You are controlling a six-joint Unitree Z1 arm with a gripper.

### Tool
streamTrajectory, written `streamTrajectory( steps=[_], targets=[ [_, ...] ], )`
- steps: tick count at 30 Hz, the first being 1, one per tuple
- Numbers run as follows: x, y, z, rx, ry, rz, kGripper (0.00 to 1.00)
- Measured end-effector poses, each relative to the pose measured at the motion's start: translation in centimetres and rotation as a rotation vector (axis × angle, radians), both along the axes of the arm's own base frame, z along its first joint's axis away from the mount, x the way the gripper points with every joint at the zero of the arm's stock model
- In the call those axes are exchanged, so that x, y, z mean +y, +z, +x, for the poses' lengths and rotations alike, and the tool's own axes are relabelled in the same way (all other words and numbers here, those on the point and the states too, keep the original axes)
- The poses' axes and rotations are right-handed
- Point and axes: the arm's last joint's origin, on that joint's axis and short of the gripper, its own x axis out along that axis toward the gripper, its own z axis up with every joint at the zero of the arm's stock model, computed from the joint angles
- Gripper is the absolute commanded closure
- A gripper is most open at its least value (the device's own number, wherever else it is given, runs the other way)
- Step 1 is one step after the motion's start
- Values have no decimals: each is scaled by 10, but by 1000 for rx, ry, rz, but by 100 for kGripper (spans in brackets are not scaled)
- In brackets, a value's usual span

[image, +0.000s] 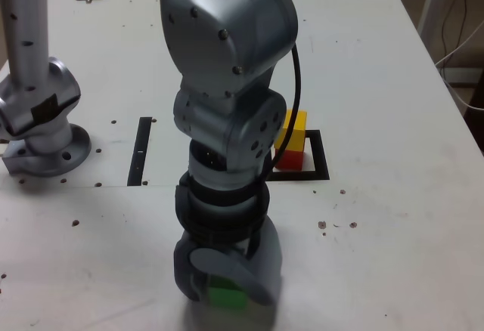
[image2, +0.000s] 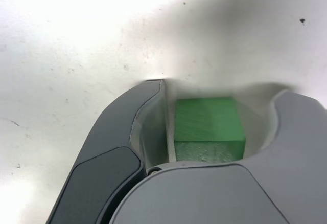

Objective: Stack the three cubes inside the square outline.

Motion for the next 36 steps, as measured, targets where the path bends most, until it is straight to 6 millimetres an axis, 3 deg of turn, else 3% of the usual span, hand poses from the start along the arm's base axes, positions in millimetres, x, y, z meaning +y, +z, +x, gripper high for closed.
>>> streamTrajectory(
  steps=[6, 20, 29, 36],
  targets=[
    [0, 3, 3, -18, 0, 20, 78],
    [-1, 9, 3, 8, -29, 35, 83],
    [24, 46, -3, -21, -62, 82, 84],
    [44, 81, 5, -44, -128, 122, 85]
  ],
)
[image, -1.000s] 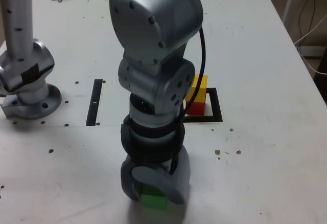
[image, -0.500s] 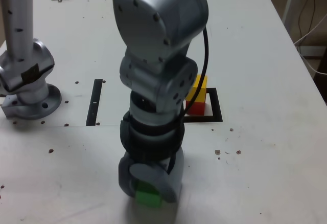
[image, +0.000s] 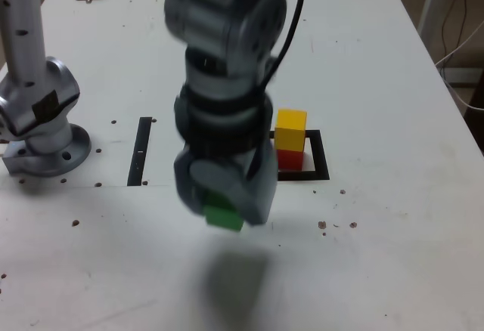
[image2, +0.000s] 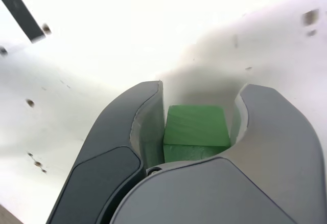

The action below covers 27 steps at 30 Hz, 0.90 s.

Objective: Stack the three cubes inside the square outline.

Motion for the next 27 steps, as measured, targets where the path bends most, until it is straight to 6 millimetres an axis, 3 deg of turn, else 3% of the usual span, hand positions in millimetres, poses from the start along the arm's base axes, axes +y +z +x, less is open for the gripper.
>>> streamTrajectory(
  steps=[6, 11, 14, 22, 27],
  targets=[
    [36, 35, 15, -17, -56, 9, 85],
    [68, 46, 31, -28, -60, 11, 87],
    [77, 49, 37, -36, -56, 8, 87],
    [106, 41, 84, 1, 24, 13, 86],
    [126, 37, 94, 26, 63, 9, 86]
  ],
)
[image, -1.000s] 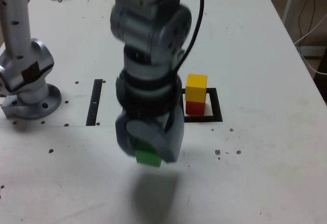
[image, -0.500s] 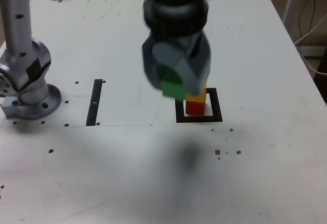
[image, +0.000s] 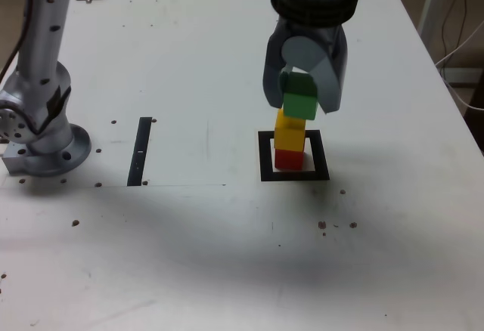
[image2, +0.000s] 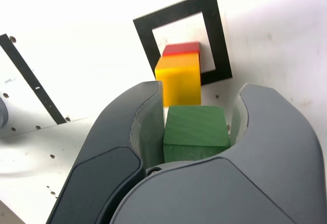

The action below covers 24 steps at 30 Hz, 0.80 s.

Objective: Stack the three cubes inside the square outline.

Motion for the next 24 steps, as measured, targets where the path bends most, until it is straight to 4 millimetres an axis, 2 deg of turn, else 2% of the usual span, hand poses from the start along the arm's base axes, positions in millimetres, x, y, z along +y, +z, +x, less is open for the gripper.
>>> streamTrajectory(
  steps=[9, 18, 24],
  targets=[
    [21, -5, 3, 25, 37, -2, 86],
    [21, -22, 0, 93, 47, -17, 86],
    [20, -16, -6, 82, 46, -32, 85]
  ],
)
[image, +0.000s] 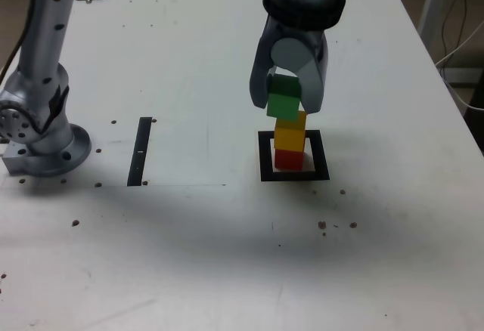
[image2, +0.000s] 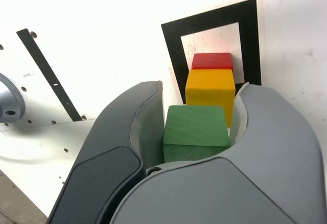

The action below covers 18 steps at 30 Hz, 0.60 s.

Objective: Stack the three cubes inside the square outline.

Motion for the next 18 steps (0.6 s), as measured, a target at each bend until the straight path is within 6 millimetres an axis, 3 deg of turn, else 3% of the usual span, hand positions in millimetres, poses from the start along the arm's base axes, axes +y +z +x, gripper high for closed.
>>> streamTrajectory(
  steps=[18],
  targets=[
    [-1, -7, 5, 3, 2, -7, 62]
  ],
)
